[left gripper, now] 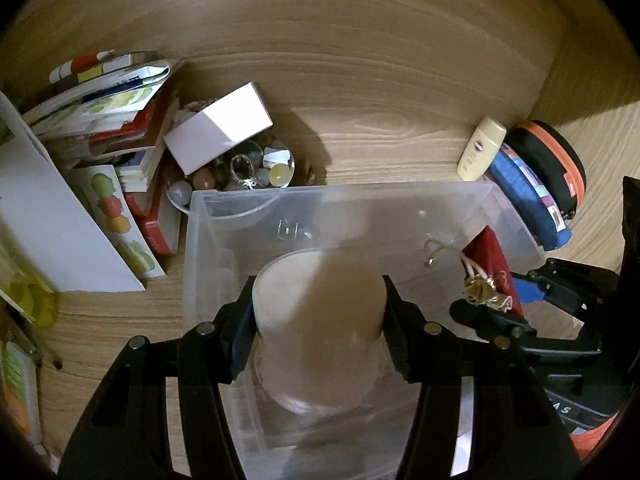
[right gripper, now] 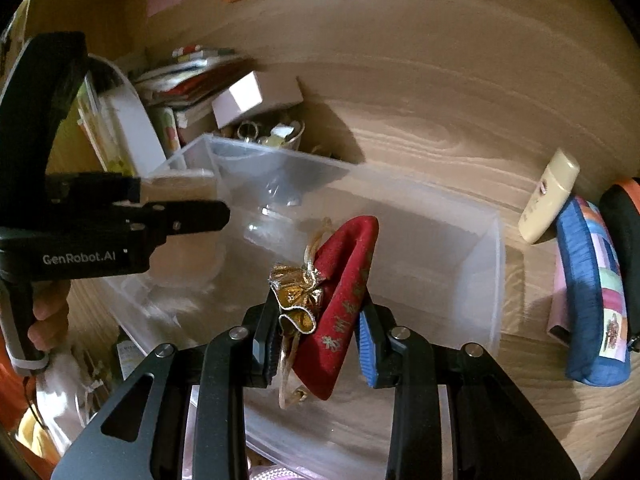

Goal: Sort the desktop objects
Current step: 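Lower the red pouch and beige cup into the clear box and open both grippers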

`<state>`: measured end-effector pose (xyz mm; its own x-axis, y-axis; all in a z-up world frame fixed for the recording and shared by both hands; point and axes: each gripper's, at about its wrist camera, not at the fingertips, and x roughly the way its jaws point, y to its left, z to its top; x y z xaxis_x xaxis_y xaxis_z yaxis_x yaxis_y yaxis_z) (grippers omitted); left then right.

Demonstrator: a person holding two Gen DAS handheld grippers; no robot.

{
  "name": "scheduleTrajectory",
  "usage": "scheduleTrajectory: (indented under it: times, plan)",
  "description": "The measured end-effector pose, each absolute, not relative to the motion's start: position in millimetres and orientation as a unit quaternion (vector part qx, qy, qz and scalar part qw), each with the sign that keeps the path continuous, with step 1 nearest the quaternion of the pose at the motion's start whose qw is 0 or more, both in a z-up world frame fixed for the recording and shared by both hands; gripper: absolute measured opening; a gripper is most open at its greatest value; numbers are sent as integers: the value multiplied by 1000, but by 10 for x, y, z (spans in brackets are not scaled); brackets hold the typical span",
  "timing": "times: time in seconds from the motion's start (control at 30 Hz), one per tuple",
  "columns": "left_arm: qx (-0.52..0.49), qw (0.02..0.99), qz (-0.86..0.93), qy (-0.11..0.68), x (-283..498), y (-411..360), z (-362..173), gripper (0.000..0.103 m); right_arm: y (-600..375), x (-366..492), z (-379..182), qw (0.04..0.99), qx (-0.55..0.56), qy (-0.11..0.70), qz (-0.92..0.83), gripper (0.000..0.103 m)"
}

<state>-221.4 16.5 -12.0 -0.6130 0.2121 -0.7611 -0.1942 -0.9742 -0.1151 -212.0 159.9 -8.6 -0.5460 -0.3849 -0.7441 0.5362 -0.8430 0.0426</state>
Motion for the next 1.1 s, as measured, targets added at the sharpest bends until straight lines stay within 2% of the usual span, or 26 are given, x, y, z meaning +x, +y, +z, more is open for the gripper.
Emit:
scheduleTrajectory:
  times: [0.33, 0.43, 0.5, 0.57, 0.73, 0.9, 0.97, 1.1]
  plan:
    - [-386, 94, 917, 43, -2076, 265, -50, 54, 1569, -2095, -119, 259, 401, 91, -874, 34]
    - [-378, 93, 920, 47, -2051, 257, -19, 54, 1566, -2091, -105, 255, 396, 94, -877, 45]
    - [-370, 88, 924, 50, -2023, 238, 17, 55, 1569, -2079, -66, 252, 385, 96, -883, 56]
    - [-365, 85, 926, 48, -2006, 207, 55, 63, 1582, -2050, -13, 248, 370, 100, -890, 62]
    - [-351, 76, 932, 43, -1944, 119, 188, 67, 1605, -1966, 149, 235, 343, 111, -903, 69]
    - [-324, 65, 943, 43, -1761, -5, 382, 80, 1639, -1794, 359, 224, 317, 110, -915, 80]
    - [-313, 61, 947, 43, -1651, -35, 462, 91, 1665, -1703, 434, 222, 307, 108, -919, 82]
    - [-294, 59, 953, 39, -1399, -121, 617, 95, 1712, -1486, 574, 211, 291, 109, -927, 82]
